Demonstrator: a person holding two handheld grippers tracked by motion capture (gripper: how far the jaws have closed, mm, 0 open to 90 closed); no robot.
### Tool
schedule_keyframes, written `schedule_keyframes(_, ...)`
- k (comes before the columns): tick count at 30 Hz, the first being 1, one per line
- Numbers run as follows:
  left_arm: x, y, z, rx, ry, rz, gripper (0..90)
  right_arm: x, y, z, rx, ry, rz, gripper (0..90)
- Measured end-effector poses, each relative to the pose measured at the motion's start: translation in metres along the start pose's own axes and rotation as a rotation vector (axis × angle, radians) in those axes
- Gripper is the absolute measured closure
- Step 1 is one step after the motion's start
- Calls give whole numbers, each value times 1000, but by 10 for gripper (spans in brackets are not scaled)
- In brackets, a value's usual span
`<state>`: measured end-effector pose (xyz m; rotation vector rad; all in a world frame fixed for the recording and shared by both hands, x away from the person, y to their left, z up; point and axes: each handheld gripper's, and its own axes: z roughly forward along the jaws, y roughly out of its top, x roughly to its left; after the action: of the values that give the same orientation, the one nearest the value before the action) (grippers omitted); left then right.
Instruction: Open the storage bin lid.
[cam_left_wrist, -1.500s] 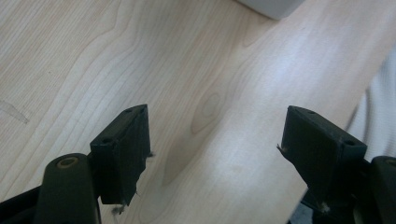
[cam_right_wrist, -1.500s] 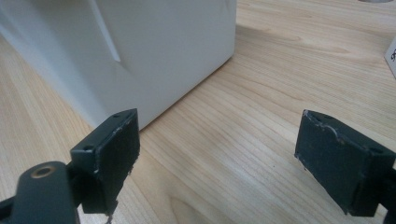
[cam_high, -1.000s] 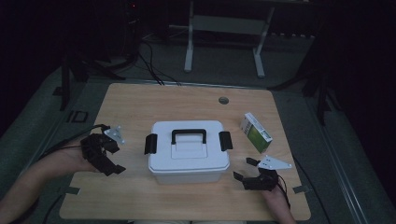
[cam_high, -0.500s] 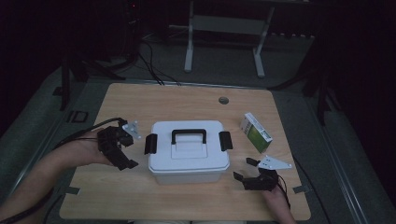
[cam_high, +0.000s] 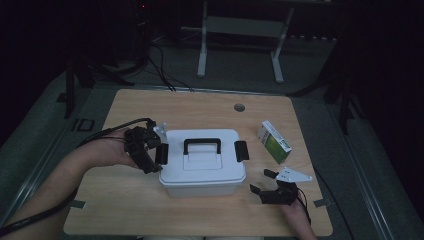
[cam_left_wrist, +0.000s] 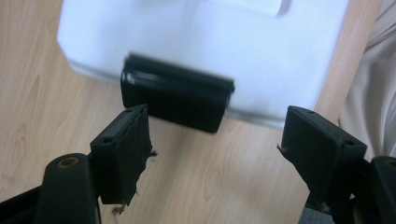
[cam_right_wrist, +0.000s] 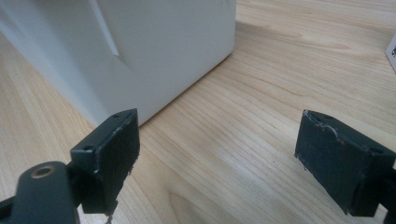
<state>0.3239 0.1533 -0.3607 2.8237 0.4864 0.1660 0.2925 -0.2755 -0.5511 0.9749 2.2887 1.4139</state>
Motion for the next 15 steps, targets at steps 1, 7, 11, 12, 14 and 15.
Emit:
schedule_keyframes(1, 1, 4, 0, 3, 1, 5, 239, 0, 0, 0, 1, 0, 0, 136)
schedule_keyframes(7, 3, 24, 0, 6, 2, 31, 239, -1, 0, 0, -1, 2, -1, 136)
schedule_keyframes(11, 4, 37, 3, 7, 8, 43, 251, 0, 0, 0, 0, 5, -4, 137)
schedule_keyframes(12, 5, 39, 4, 10, 7, 47, 251, 0, -1, 0, 2, 4, -4, 136)
schedule_keyframes(14, 5, 43, 5, 17, 6, 54, 251, 0, -1, 0, 4, 5, -4, 136)
schedule_keyframes(15, 7, 49, 7, 21, 12, 58, 251, 0, -1, 0, 6, 4, -5, 137)
